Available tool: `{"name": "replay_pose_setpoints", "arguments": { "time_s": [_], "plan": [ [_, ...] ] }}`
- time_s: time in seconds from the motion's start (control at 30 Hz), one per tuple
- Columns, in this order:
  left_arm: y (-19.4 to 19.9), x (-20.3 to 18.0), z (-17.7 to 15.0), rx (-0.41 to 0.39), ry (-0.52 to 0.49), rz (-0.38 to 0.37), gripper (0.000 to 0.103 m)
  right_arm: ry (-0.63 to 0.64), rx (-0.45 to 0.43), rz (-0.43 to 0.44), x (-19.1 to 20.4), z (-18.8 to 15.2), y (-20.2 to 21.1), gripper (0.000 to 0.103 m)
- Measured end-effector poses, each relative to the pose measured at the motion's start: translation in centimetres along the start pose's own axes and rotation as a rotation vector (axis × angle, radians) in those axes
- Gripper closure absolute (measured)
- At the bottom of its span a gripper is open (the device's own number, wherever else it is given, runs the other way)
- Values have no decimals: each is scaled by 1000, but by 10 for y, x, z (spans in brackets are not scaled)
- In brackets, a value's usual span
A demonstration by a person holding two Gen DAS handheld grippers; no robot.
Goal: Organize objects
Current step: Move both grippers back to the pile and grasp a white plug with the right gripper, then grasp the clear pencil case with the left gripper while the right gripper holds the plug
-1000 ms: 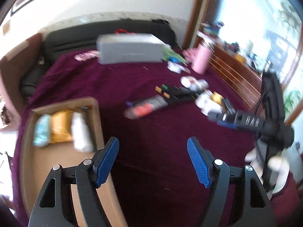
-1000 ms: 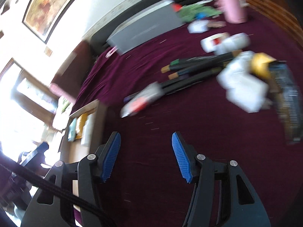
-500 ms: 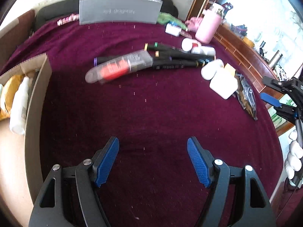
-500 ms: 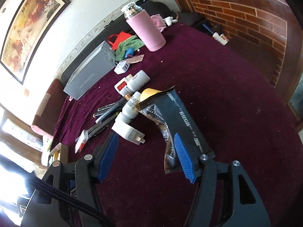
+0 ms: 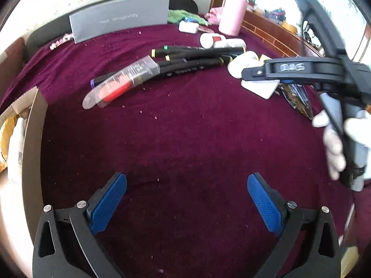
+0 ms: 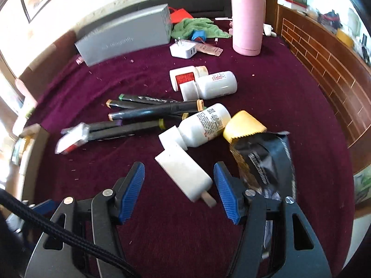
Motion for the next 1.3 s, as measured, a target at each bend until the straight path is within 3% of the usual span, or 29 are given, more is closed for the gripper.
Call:
{"name": "replay_pose_setpoints", "arguments": {
  "time_s": [0.07, 0.1, 0.13, 0.27, 0.43, 0.57, 0.67, 0.73, 0.83, 0.9, 0.97, 1.03, 1.13, 1.3],
  "plan": [
    [13, 9, 8, -11, 54, -53, 4, -10, 26, -10, -2, -1, -10, 59],
    [22, 17, 16, -42, 69, -40, 4, -27, 41, -19, -4, -4, -13, 77],
    [32, 28, 27, -81, 72, 1, 4, -40, 52, 0, -4, -6, -15, 83],
    [41, 59, 59, -113, 38, 114, 4, -122, 45, 97, -5, -17, -6, 83],
    [19, 81, 90, -130, 7, 219, 4, -272, 25, 352, -1, -30, -6, 83],
    [-5, 86, 109, -122, 1, 234, 4, -309, -1, 428, -4, -35, -9, 83],
    [-31, 79, 107, -39, -27, 214, 4, -360, 4, 495, -12, -38, -10, 83],
    [-45, 64, 92, 50, -24, 102, 4, -377, 8, 514, -15, -38, -9, 83],
    [-38, 30, 71, 83, -112, -21, 5, -376, 7, 514, -15, -40, -7, 82],
    [-30, 17, 63, 80, -158, -50, 5, -377, 12, 519, -14, -42, -6, 81],
    [-22, 12, 63, 46, -202, 10, 4, -383, 15, 529, -14, -42, -7, 81],
    [-19, 21, 77, -17, -200, 117, 4, -396, 17, 539, -15, -42, -8, 81],
    [-20, 29, 94, -74, -200, 186, 4, -406, 17, 546, -17, -40, -9, 81],
    [-50, 21, 95, -48, -297, 242, 5, -404, 15, 545, -19, -38, -10, 81]
  ]
}}
Point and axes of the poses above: each gripper's, at about its wrist camera, not at the fingertips, and y roughly against the way its jaws point, x to its left, z to its top, the point moved 7 cm from there along -y, roughly the way its jaws point, and after that the axes turned 3 degrees about z, right-handed, at the moved point
